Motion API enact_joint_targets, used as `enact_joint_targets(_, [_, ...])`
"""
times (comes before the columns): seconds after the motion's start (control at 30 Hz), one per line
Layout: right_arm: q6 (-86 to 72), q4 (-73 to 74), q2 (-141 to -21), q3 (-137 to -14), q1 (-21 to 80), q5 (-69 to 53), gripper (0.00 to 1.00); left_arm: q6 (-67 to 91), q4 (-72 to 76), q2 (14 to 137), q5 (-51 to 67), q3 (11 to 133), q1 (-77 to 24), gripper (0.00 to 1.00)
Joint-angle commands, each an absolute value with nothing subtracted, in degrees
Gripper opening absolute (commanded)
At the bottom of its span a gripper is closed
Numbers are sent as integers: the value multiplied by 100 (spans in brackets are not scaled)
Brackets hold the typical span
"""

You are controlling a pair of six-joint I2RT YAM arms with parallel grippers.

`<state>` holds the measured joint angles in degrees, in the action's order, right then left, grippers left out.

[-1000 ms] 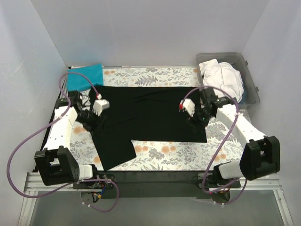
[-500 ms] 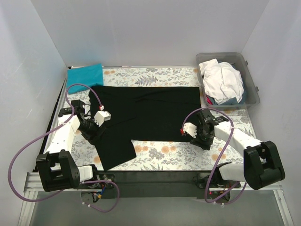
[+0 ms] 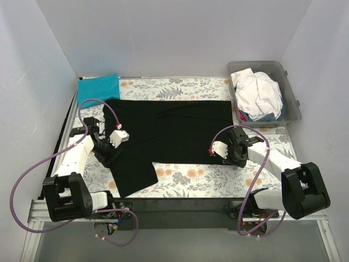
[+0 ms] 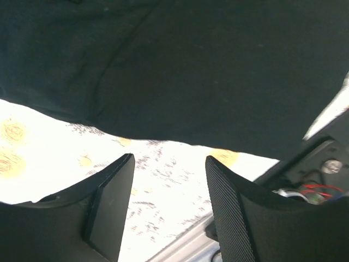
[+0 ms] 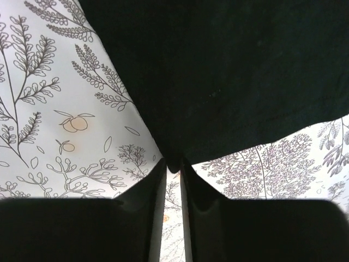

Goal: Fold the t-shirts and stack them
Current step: Fold the tshirt

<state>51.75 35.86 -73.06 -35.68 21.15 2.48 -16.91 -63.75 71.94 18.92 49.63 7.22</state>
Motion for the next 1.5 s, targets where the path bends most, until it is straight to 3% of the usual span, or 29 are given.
enact_joint_targets(0.0, [5238, 3323, -7462, -3366, 2153, 308, 20, -2055, -5758, 7128, 1741, 4738, 721, 53])
enact_joint_targets(0.03, [5221, 3305, -7523, -3384, 2153, 316, 7, -2118, -5687, 7145, 1819, 4737, 721, 53])
enact_joint_targets(0.07, [5195, 3313, -7541, -3401, 2153, 343, 2, -2188, -5678, 7172, 1863, 4737, 729, 52])
enact_joint_targets(0.23, [5185, 3322, -7550, -3472, 2153, 325, 1, -2872, -5670, 7164, 2162, 4589, 721, 51])
enact_joint_targets(0.57, [5203, 3340, -7620, -3516, 2153, 220, 1, -3375, -3869, 7347, 1503, 3517, 712, 50])
enact_joint_targets(0.7, [5229, 3366, -7629, -3551, 2153, 246, 1, -3568, -3885, 7558, 1512, 3437, 721, 48])
enact_joint_targets(0.83, [5238, 3366, -7681, -3595, 2153, 246, 1, -3709, -3990, 7717, 1424, 3323, 729, 30])
enact_joint_targets(0.87, [5264, 3366, -7690, -3603, 2153, 246, 1, -3735, -4060, 7734, 1406, 3314, 721, 19])
enact_joint_targets(0.97, [5265, 3392, -7708, -3691, 2145, 255, 1, -3674, -4420, 7787, 1319, 3401, 799, 3])
enact_joint_targets(1.23, [5388, 4042, -7235, -3946, 2153, 44, 1, -4201, -6052, 7094, 1379, 3911, 1853, 0])
enact_joint_targets(1.47, [5405, 4763, -6443, -4201, 2153, -404, 1, -4307, -6995, 6083, 1652, 4078, 1863, 0])
